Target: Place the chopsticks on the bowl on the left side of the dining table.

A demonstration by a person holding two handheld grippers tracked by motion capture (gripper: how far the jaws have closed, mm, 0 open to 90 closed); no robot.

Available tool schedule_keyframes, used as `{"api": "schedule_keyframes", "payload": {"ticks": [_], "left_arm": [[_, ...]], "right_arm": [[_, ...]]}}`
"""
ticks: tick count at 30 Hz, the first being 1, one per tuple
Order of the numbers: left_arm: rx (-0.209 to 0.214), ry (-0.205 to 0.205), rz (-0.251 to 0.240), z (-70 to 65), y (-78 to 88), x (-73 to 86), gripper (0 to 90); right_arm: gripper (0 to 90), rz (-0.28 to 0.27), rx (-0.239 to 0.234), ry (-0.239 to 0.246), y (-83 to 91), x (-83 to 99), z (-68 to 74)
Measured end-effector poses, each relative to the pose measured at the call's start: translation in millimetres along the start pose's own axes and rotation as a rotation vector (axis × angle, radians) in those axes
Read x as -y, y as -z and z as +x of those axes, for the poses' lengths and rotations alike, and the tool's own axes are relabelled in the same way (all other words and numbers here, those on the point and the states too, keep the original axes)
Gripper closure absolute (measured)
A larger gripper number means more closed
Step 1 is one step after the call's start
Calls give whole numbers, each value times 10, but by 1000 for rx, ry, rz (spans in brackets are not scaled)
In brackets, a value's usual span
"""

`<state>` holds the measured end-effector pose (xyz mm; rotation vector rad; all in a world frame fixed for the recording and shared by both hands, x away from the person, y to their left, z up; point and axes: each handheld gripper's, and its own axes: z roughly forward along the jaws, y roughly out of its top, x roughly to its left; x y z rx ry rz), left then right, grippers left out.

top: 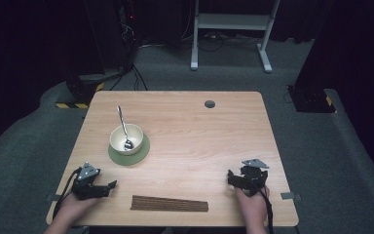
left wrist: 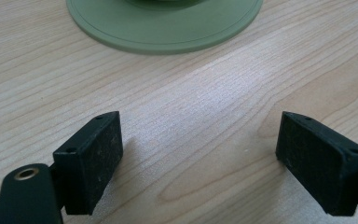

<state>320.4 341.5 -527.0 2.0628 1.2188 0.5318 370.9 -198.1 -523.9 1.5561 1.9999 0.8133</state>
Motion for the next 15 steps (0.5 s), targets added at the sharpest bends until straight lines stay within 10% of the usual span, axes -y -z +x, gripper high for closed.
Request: {"api": "schedule_keyframes", "payload": {"ticks": [15], "left_arm": [[57, -9, -42, -107, 103, -73, 148]], "right_arm": [[98, 0, -12, 16, 41, 42, -9]]}}
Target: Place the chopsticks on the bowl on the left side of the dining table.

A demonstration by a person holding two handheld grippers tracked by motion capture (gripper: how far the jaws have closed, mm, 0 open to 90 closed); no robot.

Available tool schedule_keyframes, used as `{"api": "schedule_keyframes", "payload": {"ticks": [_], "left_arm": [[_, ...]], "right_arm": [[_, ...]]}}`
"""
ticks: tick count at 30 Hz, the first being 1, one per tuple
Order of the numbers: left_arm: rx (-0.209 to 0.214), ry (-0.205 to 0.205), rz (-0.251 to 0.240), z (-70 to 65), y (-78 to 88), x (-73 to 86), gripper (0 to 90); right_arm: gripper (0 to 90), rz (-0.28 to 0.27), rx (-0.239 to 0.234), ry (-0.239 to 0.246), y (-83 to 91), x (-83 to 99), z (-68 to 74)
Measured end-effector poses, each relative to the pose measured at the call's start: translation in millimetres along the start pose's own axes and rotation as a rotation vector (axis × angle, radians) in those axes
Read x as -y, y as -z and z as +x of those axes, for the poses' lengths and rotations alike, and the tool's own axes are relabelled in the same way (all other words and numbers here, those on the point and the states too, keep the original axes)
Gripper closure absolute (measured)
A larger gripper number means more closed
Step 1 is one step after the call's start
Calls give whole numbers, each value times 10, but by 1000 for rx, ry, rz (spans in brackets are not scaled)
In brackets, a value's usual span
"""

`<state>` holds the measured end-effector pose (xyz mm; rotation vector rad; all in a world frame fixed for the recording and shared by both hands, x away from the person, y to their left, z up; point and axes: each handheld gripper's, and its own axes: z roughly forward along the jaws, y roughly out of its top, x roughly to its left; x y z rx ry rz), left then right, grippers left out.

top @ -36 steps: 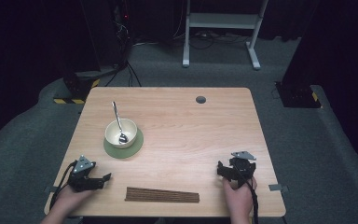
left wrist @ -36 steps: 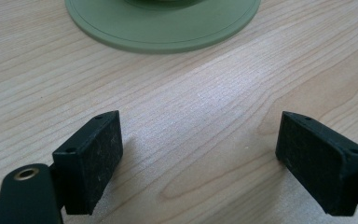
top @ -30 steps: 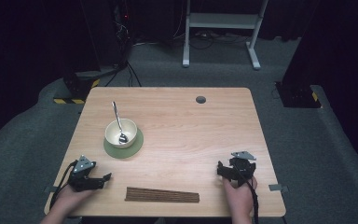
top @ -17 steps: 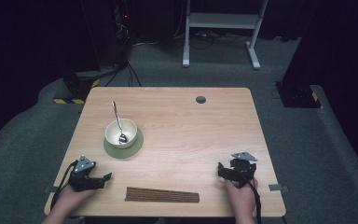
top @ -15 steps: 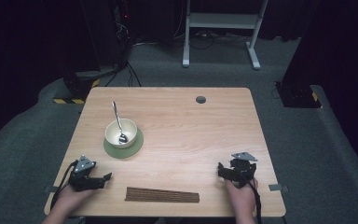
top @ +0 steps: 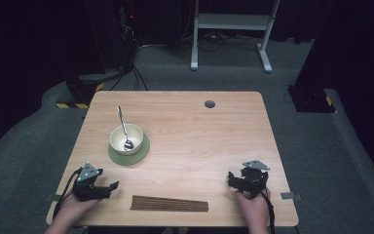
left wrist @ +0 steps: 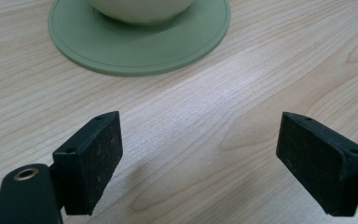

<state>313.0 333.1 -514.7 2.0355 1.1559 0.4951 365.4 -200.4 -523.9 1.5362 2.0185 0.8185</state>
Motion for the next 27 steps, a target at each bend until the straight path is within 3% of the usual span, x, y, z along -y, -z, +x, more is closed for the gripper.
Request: {"api": "schedule_keyframes", "payload": {"ticks": [3, 5, 16, 20, 27], "left_arm": [[46, -17, 1, -8, -17, -11, 146], [55, -40, 8, -29, -41, -15, 145], [65, -42, -8, -200, -54, -76, 146], [98, -52, -11, -262, -48, -94, 147], [120, -69, -14, -323, -75, -123, 148]], "right_arm": [[98, -4, -11, -12, 14, 12, -17], [98, -6, -15, -17, 16, 13, -23], [97, 0, 1, -4, 3, 3, 13], [97, 1, -4, 5, 10, 10, 24], [97, 1, -4, 5, 10, 10, 24]]}}
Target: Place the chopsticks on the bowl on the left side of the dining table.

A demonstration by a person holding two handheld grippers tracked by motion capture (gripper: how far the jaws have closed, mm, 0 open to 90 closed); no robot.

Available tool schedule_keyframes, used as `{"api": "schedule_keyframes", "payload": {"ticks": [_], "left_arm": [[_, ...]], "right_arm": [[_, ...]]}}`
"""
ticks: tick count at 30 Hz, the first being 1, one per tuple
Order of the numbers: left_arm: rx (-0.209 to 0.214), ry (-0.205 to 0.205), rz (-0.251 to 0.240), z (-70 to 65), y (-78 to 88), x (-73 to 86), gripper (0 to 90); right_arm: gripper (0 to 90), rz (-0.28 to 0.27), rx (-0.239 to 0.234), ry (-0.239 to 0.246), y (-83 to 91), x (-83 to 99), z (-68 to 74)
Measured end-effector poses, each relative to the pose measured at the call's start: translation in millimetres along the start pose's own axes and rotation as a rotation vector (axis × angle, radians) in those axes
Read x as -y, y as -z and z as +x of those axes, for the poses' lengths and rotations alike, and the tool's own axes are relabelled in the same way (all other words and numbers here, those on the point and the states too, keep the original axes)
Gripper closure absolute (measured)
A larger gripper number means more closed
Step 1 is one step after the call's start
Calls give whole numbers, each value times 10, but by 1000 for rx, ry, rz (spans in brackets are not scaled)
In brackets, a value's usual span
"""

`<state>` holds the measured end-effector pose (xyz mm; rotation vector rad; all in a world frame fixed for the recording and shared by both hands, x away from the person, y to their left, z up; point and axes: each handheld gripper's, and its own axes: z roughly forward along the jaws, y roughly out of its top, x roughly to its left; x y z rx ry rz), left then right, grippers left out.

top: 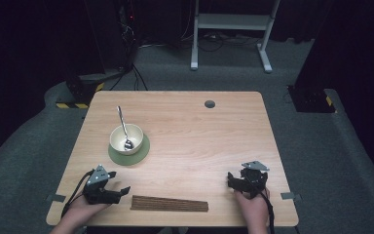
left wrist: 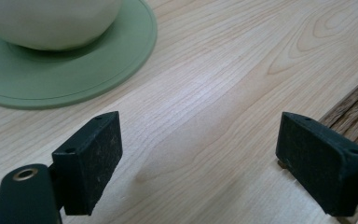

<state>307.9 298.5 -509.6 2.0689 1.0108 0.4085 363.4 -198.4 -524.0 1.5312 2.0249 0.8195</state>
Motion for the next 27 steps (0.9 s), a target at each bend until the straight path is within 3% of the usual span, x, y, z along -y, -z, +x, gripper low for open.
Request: {"api": "schedule_keyframes", "payload": {"ticks": [9, 16, 21, 27], "left_arm": [[-19, -60, 6, -150, -33, -87, 152], [47, -72, 13, -242, -90, -127, 152], [102, -38, 42, -242, -113, -135, 171], [105, -76, 34, -280, -147, -125, 266]], "right_arm": [[97, 0, 0, 0, 0, 0, 1], [97, -1, -4, 3, 0, 0, 2], [96, 0, -7, 4, -3, -3, 5], [96, 0, -7, 4, -3, -3, 5]]}}
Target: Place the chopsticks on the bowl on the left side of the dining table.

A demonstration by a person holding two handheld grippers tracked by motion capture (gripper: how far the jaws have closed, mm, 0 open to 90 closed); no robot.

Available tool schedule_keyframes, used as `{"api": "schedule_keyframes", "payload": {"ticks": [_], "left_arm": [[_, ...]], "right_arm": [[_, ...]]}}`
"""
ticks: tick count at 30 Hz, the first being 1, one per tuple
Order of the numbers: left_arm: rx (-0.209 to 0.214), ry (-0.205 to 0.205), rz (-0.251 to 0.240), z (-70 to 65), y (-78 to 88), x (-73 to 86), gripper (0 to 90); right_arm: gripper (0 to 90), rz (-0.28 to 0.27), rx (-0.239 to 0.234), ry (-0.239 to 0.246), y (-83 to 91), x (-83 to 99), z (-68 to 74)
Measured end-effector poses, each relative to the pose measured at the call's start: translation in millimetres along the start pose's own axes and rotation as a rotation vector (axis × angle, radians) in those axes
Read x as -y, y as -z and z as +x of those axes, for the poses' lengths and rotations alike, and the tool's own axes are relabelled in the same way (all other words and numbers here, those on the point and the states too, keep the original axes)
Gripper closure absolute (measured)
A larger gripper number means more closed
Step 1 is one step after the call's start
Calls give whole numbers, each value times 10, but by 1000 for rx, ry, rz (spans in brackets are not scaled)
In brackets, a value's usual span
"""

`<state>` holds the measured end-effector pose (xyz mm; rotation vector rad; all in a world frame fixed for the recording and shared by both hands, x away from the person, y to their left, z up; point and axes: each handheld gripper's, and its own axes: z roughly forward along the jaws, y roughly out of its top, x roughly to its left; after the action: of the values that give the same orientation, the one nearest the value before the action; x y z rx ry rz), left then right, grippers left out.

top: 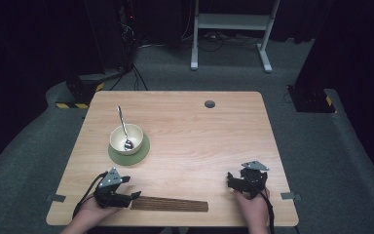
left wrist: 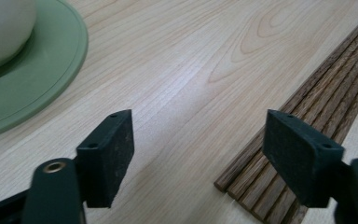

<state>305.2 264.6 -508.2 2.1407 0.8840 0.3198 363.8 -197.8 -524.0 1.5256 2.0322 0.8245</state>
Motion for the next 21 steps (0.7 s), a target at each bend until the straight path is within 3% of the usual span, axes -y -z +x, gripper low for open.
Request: {"api": "schedule_keyframes", "payload": {"ticks": [5, 11, 21], "left_arm": [[16, -45, 25, -58, -38, 1, 290], [21, -32, 14, -60, -33, 13, 355], [11, -54, 33, -69, -96, 5, 382]], "right_arm": [[96, 0, -1, 0, 0, 0, 0], [95, 0, -5, 7, -9, -8, 1], [96, 1, -8, 7, -10, -11, 2]]}}
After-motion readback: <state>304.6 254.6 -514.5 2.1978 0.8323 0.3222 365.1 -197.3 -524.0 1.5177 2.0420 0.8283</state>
